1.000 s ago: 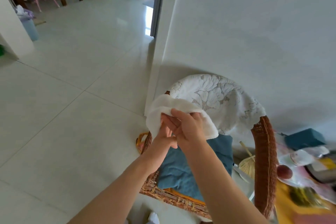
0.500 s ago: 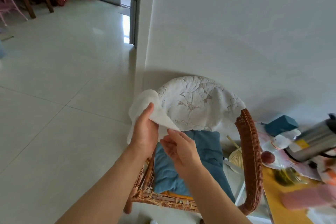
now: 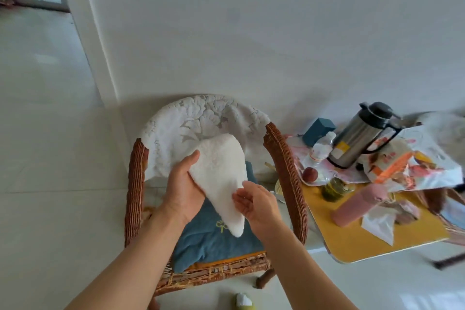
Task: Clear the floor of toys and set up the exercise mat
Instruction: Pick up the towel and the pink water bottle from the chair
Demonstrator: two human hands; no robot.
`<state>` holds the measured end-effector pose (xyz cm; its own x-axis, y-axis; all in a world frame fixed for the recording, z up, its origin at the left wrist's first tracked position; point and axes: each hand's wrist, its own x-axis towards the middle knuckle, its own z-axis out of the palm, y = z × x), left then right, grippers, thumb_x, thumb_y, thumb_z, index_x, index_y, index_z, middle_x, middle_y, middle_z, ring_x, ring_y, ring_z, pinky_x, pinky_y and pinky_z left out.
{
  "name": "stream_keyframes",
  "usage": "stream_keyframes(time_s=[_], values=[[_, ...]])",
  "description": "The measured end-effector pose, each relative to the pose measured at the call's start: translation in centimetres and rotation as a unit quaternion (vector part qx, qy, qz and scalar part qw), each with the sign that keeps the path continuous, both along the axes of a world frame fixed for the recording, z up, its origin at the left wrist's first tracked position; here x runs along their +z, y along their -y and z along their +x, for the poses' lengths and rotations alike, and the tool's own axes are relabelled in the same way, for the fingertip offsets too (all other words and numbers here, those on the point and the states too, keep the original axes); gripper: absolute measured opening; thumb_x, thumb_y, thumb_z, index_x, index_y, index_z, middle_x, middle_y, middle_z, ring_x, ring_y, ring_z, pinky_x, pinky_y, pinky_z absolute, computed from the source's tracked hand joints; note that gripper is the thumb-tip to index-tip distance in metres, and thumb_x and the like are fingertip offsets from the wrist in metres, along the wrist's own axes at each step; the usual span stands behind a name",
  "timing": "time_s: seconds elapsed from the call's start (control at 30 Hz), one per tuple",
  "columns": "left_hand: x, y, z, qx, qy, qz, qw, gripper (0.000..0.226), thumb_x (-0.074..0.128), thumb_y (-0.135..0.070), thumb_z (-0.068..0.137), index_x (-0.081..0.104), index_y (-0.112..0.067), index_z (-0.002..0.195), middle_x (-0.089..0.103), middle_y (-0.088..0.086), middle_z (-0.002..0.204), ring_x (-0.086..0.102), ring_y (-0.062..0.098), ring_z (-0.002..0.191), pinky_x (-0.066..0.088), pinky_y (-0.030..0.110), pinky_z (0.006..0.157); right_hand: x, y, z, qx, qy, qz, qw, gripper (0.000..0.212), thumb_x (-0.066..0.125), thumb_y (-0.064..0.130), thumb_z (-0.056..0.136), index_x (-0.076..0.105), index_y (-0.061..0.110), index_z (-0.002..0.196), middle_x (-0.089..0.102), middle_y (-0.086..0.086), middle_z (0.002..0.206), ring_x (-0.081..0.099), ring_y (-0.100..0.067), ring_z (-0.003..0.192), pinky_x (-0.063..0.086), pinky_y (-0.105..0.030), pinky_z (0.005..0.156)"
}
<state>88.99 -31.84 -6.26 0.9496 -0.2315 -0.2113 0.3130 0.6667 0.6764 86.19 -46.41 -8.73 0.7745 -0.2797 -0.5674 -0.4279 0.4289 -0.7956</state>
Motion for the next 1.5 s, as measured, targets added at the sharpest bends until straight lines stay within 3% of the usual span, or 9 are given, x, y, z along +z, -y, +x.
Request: stream_keyframes(time_s=[0.23,0.47,0.67,0.73,0.83,0.97,1.07,1.2,1.5], values=[[-1.1,10.2,2.0,-0.026,-0.045,0.01,0.999,0.047,0.049,-0.031,0.084,0.054,-0.01,0.126,0.064,0.014,0.116,0.058,0.028,0.107,0.048,0.039,0.082,-1.3,11.3,0.9,-0.034,-0.011,-0.027,0.999,0.003,0.058,0.011,0.09,0.06,0.01,0.089,0.063,-0.005,0.068,0.062,-0.017,0.065,0.051,-0.024,0.061],[-2.8,22.0,4.7,-0.067,-0.049,0.02,0.996,0.036,0.05,-0.034,0.087,0.06,-0.018,0.118,0.072,0.007,0.103,0.07,0.021,0.09,0.056,0.035,0.064,-3.0,25.9,2.0,-0.11,-0.03,-0.081,0.99,0.003,0.058,0.004,0.087,0.06,0.007,0.087,0.06,-0.007,0.065,0.054,-0.016,0.06,0.044,-0.024,0.057],[-2.8,29.8,5.1,-0.12,-0.06,0.015,0.991,0.044,0.054,-0.037,0.081,0.058,-0.017,0.12,0.071,0.007,0.107,0.069,0.022,0.094,0.056,0.033,0.064,-4.3,34.9,2.3,-0.163,-0.036,-0.243,0.956,0.009,0.062,0.013,0.084,0.059,0.015,0.093,0.062,-0.004,0.085,0.057,-0.014,0.073,0.045,-0.021,0.064],[-2.6,31.8,5.1,-0.131,-0.064,0.012,0.989,0.048,0.054,-0.037,0.079,0.057,-0.015,0.121,0.07,0.009,0.108,0.069,0.022,0.095,0.056,0.034,0.065,-4.7,37.3,2.4,-0.169,-0.034,-0.308,0.936,0.02,0.061,0.018,0.084,0.055,0.017,0.102,0.058,0.0,0.096,0.056,-0.014,0.083,0.043,-0.021,0.066],[-2.5,33.7,5.3,-0.152,-0.063,0.01,0.986,0.055,0.056,-0.038,0.077,0.054,-0.014,0.127,0.066,0.012,0.117,0.066,0.027,0.102,0.056,0.04,0.076,-6.0,40.0,2.5,-0.114,-0.062,-0.395,0.909,0.06,0.064,0.024,0.08,0.038,0.018,0.134,0.041,-0.004,0.133,0.041,-0.023,0.122,0.038,-0.037,0.099],[-2.5,35.1,5.5,-0.153,-0.06,0.018,0.986,0.059,0.058,-0.038,0.075,0.053,-0.014,0.129,0.065,0.013,0.118,0.065,0.027,0.103,0.056,0.041,0.078,-7.9,41.6,2.8,-0.022,-0.11,-0.393,0.913,0.1,0.072,0.032,0.073,0.006,0.026,0.148,0.013,-0.004,0.155,0.016,-0.026,0.141,0.024,-0.052,0.111],[-2.5,35.1,5.6,-0.152,-0.057,0.019,0.987,0.057,0.057,-0.039,0.075,0.054,-0.015,0.126,0.069,0.01,0.111,0.068,0.025,0.097,0.056,0.037,0.069,-9.5,41.8,2.9,-0.004,-0.091,-0.337,0.937,0.108,0.078,0.025,0.07,0.004,0.021,0.148,0.021,-0.007,0.152,0.025,-0.028,0.138,0.031,-0.051,0.109],[-2.5,34.8,5.6,-0.143,-0.058,0.028,0.988,0.056,0.056,-0.038,0.075,0.054,-0.014,0.126,0.069,0.011,0.11,0.069,0.025,0.094,0.055,0.037,0.068,-10.8,41.5,2.6,-0.006,-0.094,-0.354,0.931,0.078,0.077,0.026,0.071,0.034,0.02,0.135,0.049,-0.004,0.118,0.05,-0.027,0.108,0.048,-0.047,0.091],[-2.3,33.5,5.3,-0.109,-0.048,0.032,0.992,0.049,0.056,-0.038,0.074,0.059,-0.017,0.118,0.072,0.007,0.101,0.07,0.023,0.089,0.057,0.039,0.069,-9.9,40.6,2.9,0.011,-0.063,-0.377,0.924,0.064,0.079,0.025,0.068,0.042,0.022,0.12,0.05,0.002,0.103,0.051,-0.022,0.094,0.047,-0.036,0.075]])
